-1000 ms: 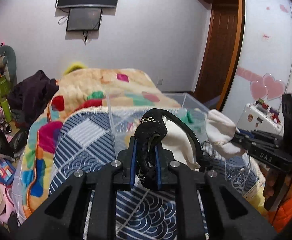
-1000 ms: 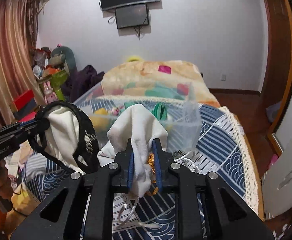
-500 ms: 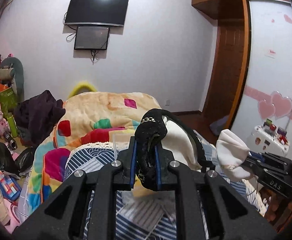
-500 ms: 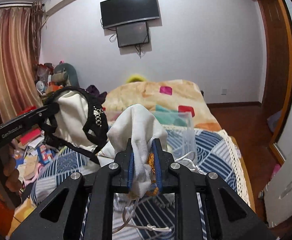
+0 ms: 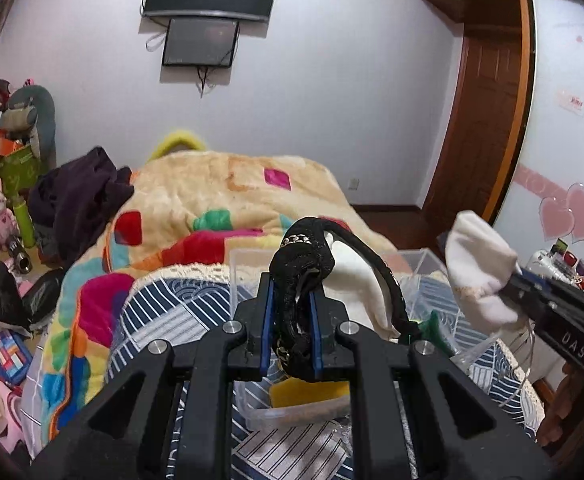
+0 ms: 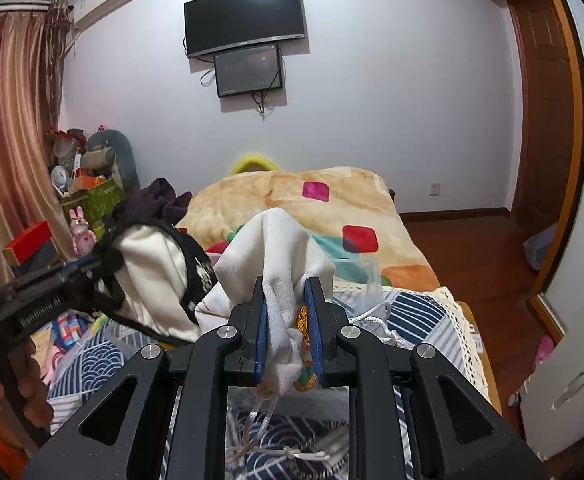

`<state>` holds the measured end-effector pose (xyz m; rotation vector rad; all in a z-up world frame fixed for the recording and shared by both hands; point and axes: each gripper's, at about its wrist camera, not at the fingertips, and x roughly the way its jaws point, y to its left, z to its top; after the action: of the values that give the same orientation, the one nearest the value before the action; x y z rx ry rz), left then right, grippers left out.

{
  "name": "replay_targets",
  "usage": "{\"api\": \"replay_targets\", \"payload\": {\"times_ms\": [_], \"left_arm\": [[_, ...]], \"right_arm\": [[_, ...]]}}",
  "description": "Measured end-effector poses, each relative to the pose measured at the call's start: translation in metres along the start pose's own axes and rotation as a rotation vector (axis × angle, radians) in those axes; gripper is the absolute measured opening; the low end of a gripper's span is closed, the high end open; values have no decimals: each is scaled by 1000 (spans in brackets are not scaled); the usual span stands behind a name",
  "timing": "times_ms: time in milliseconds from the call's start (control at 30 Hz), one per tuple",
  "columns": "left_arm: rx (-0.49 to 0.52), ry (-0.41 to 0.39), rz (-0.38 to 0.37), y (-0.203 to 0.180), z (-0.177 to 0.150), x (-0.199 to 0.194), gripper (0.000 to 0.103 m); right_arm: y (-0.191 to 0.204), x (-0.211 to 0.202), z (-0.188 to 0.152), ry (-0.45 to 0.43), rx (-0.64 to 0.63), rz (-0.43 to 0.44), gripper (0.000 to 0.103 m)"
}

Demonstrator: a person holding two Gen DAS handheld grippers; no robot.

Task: Organize soft objects
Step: 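Lift the strap and white bag over the box and release both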

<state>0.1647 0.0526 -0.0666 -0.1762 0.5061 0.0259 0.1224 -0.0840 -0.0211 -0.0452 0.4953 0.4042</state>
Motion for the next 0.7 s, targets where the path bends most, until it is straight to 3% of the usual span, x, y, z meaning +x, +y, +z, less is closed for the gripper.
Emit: {"api": "replay_targets", "payload": {"times_ms": [500, 700], "left_arm": [[64, 140, 18, -8, -14, 49, 16], [90, 158, -2, -11, -13, 49, 28]], "right_arm": [[16, 57, -9, 169, -94, -43, 16], [9, 59, -11, 202, -88, -40, 18]]}}
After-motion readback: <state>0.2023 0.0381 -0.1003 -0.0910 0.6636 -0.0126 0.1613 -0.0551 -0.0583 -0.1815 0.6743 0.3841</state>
